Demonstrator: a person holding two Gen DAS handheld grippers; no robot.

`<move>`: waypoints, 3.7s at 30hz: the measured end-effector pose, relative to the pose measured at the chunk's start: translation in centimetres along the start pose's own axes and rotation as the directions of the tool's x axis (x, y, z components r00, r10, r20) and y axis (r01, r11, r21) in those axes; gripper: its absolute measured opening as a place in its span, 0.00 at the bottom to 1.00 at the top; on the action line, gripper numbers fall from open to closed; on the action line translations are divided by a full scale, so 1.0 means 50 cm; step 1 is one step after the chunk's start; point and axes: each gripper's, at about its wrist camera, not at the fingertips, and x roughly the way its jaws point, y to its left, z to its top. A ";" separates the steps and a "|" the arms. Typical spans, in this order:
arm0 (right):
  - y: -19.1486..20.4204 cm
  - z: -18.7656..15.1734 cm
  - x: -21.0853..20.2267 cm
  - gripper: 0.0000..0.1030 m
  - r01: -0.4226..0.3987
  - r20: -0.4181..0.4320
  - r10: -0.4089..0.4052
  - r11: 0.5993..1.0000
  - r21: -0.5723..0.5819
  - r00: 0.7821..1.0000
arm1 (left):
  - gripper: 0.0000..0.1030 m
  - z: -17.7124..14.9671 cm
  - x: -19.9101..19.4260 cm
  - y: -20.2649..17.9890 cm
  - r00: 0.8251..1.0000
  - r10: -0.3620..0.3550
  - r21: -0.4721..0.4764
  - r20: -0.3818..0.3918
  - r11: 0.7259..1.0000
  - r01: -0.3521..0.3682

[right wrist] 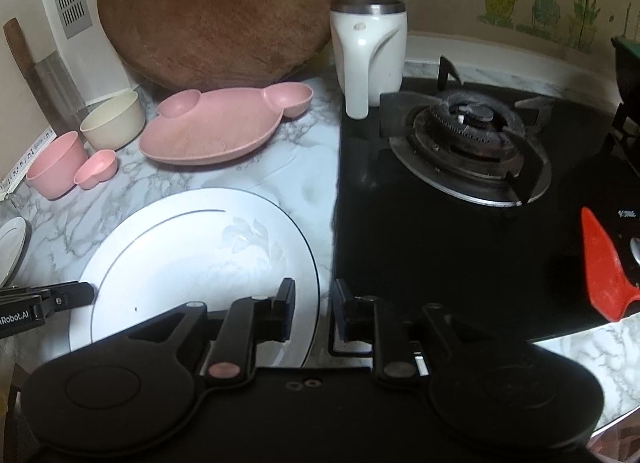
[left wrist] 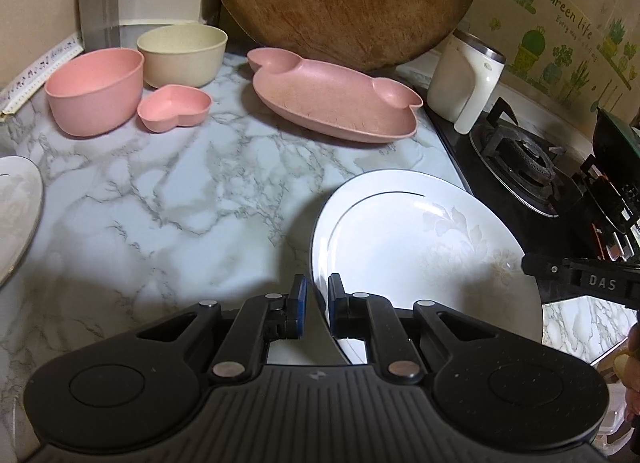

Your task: Organize plates and bowls

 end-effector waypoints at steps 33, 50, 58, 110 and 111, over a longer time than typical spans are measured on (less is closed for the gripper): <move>0.231 0.000 -0.140 0.71 -0.174 0.158 0.205 0.967 -0.187 0.966 | 0.57 -0.033 -0.222 0.104 0.965 0.100 -0.078 0.242 0.993 -0.083; 0.422 0.008 -0.122 1.00 -0.286 0.122 0.334 0.910 -0.299 0.935 | 0.76 -0.064 -0.327 0.237 0.907 0.296 -0.209 0.301 0.948 -0.240; 0.495 0.029 -0.085 1.00 -0.336 0.059 0.374 0.883 -0.328 0.925 | 0.77 -0.061 -0.342 0.307 0.896 0.357 -0.287 0.263 0.916 -0.281; 0.676 0.101 0.248 0.21 -0.539 -0.308 0.451 0.773 -0.335 0.838 | 0.23 0.016 -0.143 0.564 0.938 0.347 -0.501 0.007 0.813 -0.297; 0.675 0.101 0.248 0.19 -0.539 -0.309 0.451 0.774 -0.333 0.838 | 0.21 0.016 -0.143 0.566 0.939 0.345 -0.502 0.004 0.812 -0.296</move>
